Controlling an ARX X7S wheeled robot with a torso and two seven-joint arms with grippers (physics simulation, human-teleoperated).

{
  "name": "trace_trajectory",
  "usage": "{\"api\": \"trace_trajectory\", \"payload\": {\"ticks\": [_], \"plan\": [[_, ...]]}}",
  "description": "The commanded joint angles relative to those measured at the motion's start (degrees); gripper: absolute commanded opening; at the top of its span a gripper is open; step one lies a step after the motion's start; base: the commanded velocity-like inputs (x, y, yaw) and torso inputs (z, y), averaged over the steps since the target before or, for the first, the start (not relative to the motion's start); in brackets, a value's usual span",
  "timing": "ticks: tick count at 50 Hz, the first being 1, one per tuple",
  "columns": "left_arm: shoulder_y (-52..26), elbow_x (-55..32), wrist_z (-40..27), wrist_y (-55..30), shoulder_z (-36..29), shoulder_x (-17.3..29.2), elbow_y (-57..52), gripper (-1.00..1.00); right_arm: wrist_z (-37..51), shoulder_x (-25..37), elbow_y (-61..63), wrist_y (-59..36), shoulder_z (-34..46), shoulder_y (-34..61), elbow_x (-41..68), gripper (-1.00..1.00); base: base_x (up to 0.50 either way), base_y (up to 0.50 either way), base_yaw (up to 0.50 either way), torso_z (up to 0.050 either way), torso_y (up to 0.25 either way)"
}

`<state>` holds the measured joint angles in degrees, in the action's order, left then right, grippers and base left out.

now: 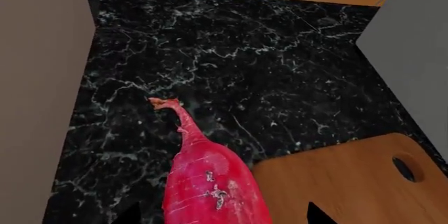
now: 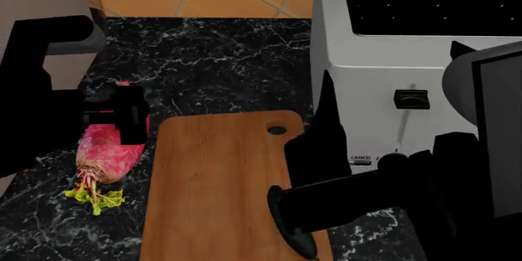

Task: Clear the non-vegetable object off the cutting board and place the vegetables onto it.

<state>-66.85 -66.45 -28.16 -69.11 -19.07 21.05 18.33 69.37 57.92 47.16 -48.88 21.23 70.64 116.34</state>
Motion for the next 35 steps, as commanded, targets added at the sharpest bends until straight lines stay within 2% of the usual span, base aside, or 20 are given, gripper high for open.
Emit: {"api": "trace_trajectory", "payload": {"ticks": [1,22,23,35], "plan": [[0.38,2.00,3.22,3.23,-1.52,-1.12,3.89,1.00,-0.15,0.53,0.55,0.28,-0.14,-0.66,0.13,1.00,0.00,0.00,0.00,0.000,0.000],[1.42,6.06,7.42,7.76,-5.25,-3.26,10.19,1.00,-2.59,1.62,1.11,1.40,-1.67,-4.85,-2.28,1.00,0.00,0.00,0.00,0.000,0.000],[1.53,6.15,7.13,7.79,-5.31,-3.26,10.04,-1.00,-2.73,1.71,1.16,1.47,-1.78,-5.13,-2.43,1.00,0.02,0.00,0.00,0.000,0.000],[2.25,2.27,1.72,4.62,-2.01,-1.42,3.83,-1.00,-2.68,0.96,0.49,1.28,-1.19,-4.59,-2.62,1.00,0.00,0.00,0.00,0.000,0.000]]}}
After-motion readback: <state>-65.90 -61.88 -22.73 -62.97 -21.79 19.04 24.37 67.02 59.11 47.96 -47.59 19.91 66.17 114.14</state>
